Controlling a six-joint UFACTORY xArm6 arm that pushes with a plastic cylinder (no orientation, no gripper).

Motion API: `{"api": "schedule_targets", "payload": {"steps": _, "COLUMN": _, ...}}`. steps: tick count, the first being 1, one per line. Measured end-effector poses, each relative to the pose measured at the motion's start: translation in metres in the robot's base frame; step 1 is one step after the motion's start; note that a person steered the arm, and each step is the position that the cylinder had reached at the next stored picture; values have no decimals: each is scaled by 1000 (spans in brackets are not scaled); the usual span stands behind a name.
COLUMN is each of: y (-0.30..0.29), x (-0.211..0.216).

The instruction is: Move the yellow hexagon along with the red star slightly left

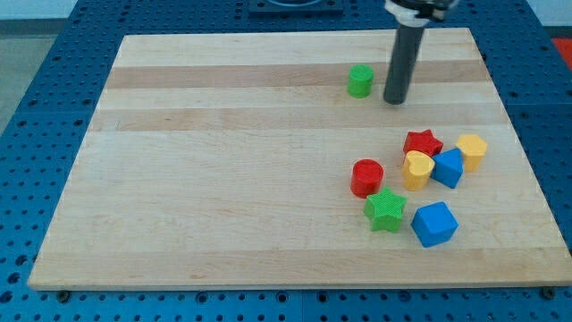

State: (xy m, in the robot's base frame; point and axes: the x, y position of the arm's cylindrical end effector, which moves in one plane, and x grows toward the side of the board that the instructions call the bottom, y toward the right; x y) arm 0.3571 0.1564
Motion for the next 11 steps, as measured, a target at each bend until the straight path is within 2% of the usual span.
{"api": "schedule_targets", "payload": {"steps": 3, "y": 85, "x": 59}}
{"api": "schedule_targets", "payload": {"steps": 4, "y": 118, "x": 63}}
{"api": "schedule_targets", "payload": {"steps": 6, "y": 97, "x": 104}}
{"api": "schedule_targets", "payload": {"steps": 11, "y": -7, "x": 114}}
